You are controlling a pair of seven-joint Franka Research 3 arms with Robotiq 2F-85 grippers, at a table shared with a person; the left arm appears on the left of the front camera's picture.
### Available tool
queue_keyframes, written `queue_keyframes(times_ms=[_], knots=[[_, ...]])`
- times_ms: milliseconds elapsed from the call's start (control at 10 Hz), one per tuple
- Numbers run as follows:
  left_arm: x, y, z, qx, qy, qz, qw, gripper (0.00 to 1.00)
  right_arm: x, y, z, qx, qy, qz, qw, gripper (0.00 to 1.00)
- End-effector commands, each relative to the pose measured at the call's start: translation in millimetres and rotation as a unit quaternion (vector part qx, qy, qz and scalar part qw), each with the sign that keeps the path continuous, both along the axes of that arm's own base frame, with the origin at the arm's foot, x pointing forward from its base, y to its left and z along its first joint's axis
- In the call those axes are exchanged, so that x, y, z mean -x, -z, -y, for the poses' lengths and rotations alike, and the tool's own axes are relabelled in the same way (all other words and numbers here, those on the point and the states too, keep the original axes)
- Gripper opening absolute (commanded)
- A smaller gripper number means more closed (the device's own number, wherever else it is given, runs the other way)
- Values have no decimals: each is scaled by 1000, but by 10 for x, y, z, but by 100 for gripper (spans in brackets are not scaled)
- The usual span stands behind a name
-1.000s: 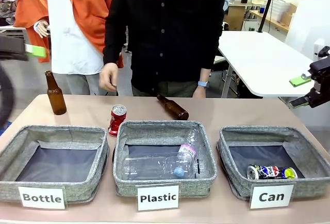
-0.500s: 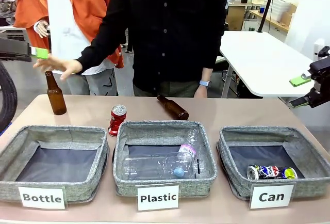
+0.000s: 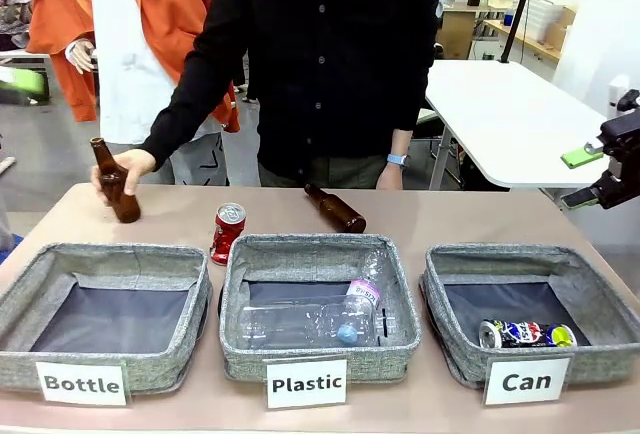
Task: Sort the can waste into the basket.
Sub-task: Pick up the can waste from the table and place it in the right Fabric basket.
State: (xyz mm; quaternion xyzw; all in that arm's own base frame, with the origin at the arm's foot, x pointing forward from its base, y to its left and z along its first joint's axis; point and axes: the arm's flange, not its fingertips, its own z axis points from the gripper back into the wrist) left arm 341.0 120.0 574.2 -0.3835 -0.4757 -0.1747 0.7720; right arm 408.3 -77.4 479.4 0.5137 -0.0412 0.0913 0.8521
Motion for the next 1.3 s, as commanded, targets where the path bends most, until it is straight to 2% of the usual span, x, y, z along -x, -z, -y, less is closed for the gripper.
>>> queue_keyframes(times_ms=[0, 200, 400, 600, 700, 800, 900, 1000, 1200], knots=[[299, -60, -645, 20, -10, -4, 1000, 100, 7, -24, 26, 0, -8, 9, 1000, 100], [391, 120, -963, 53, -38, -16, 998, 100, 7, -24, 26, 0, -8, 9, 1000, 100], [238, 190, -898, 35, -86, -8, 996, 100, 7, -24, 26, 0, -8, 9, 1000, 100], [-10, 323, -581, 12, -53, -21, 998, 100, 7, -24, 26, 0, -8, 9, 1000, 100], [-245, 452, -352, -23, -54, -45, 997, 100, 7, -24, 26, 0, -8, 9, 1000, 100], [-411, 506, -279, -35, -29, -60, 997, 100, 7, -24, 26, 0, -8, 9, 1000, 100], [-391, 396, -489, -1, -20, -51, 999, 100, 7, -24, 26, 0, -8, 9, 1000, 100], [-209, 235, -849, 40, -10, -34, 999, 100, 7, -24, 26, 0, -8, 9, 1000, 100], [437, 211, -1575, 114, -67, 6, 991, 100, 7, -24, 26, 0, -8, 9, 1000, 100]])
